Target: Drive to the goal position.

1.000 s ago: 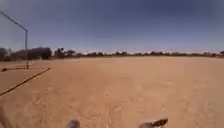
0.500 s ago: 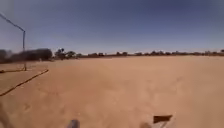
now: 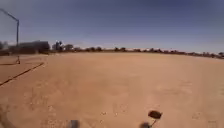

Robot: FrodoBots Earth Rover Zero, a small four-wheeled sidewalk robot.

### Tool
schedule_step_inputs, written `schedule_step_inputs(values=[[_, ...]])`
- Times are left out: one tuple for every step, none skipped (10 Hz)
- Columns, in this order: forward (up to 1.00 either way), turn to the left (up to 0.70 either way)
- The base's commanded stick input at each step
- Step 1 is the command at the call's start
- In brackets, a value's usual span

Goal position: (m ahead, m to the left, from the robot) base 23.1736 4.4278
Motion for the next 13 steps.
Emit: schedule_step_inputs(values=[[0.5, 0.0], [0.5, 0.0], [0.5, 0.0], [0.5, 0.0], [0.5, 0.0], [0.5, 0.0], [0.5, 0.0], [0.5, 0.0], [0.5, 0.0], [0.5, 0.0], [0.5, 0.0], [0.5, 0.0], [0.5, 0.0]])
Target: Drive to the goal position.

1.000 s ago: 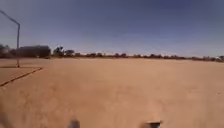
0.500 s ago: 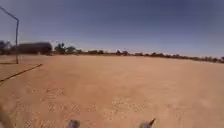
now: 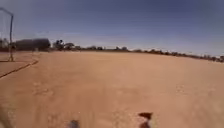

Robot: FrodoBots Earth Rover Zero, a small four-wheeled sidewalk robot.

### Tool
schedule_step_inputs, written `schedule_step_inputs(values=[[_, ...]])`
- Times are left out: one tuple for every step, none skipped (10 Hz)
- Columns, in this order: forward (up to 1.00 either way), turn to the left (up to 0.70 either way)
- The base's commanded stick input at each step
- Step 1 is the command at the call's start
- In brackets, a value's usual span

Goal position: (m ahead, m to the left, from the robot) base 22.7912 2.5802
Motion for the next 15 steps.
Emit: schedule_step_inputs(values=[[0.5, 0.0], [0.5, 0.0], [0.5, 0.0], [0.5, 0.0], [0.5, 0.0], [0.5, 0.0], [0.5, 0.0], [0.5, 0.0], [0.5, 0.0], [0.5, 0.0], [0.5, 0.0], [0.5, 0.0], [0.5, 0.0], [0.5, 0.0], [0.5, 0.0]])
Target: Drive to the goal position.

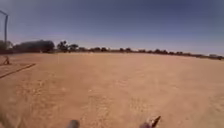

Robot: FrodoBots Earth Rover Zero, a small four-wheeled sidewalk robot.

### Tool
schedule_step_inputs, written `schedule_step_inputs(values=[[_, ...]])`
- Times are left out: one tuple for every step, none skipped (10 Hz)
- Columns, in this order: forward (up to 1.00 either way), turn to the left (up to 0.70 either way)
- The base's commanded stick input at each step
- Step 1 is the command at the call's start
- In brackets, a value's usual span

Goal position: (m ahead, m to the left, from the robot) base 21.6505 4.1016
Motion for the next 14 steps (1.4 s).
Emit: schedule_step_inputs(values=[[0.5, 0.0], [0.5, 0.0], [0.5, 0.0], [0.5, 0.0], [0.5, 0.0], [0.5, 0.0], [0.5, 0.0], [0.5, 0.0], [0.5, 0.0], [0.5, 0.0], [0.5, 0.0], [0.5, 0.0], [0.5, 0.0], [0.5, 0.0]])
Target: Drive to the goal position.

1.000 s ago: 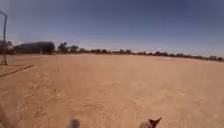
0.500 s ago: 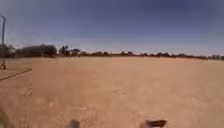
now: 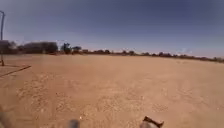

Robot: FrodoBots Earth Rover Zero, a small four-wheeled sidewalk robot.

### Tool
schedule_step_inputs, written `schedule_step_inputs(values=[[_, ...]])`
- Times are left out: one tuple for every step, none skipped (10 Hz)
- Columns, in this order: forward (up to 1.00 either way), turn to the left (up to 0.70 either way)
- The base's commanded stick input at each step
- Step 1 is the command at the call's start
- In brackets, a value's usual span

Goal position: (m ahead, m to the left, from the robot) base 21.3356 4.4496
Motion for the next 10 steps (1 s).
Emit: schedule_step_inputs(values=[[0.5, 0.0], [0.5, 0.0], [0.5, 0.0], [0.5, 0.0], [0.5, 0.0], [0.5, 0.0], [0.5, 0.0], [0.5, 0.0], [0.5, 0.0], [0.5, 0.0]])
